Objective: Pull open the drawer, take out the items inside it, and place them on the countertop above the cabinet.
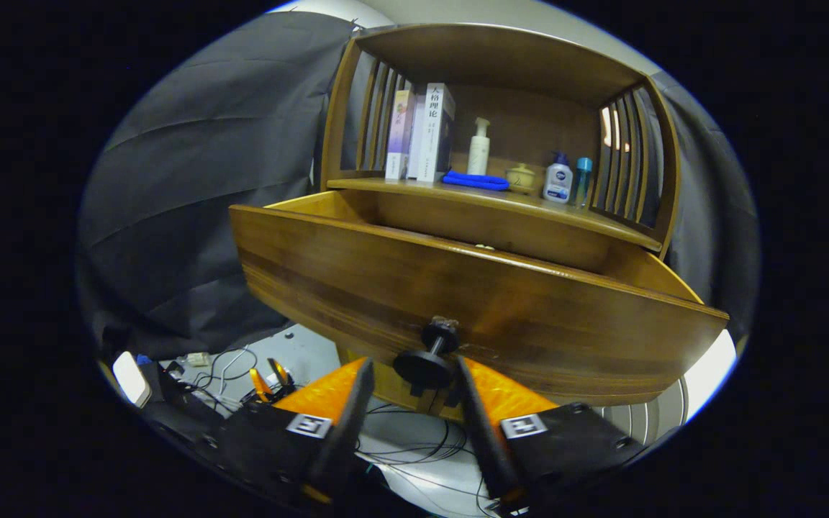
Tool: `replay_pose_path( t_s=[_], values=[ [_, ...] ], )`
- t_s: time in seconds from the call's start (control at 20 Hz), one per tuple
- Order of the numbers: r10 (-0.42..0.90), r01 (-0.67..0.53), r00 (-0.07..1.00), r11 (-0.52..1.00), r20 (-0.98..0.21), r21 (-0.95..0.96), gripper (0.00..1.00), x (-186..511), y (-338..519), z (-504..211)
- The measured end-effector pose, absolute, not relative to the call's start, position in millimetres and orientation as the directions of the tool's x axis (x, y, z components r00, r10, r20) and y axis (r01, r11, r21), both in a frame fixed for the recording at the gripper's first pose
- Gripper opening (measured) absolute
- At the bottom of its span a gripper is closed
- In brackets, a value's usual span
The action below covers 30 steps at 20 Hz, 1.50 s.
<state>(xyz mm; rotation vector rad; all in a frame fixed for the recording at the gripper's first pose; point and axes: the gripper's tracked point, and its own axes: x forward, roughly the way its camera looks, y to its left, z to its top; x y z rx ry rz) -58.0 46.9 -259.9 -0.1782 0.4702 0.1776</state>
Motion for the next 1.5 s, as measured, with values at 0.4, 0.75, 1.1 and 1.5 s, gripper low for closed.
replay_pose_path(
  t_s=[0.4, 0.75, 1.1, 1.5],
  values=[
    [0.184, -0.262, 0.862, 0.959, -0.472, -0.104, 0.98, -73.7, 46.5, -207.5],
    [0.24, -0.309, 0.873, 0.945, -0.425, -0.103, 0.98, -73.8, 54.3, -145.4],
    [0.207, -0.271, 0.884, 0.958, -0.419, -0.099, 0.98, -42.3, 47.8, -107.6],
    [0.211, -0.233, 0.859, 0.972, -0.466, 0.011, 0.98, 17.0, 41.6, -100.7]
  ],
)
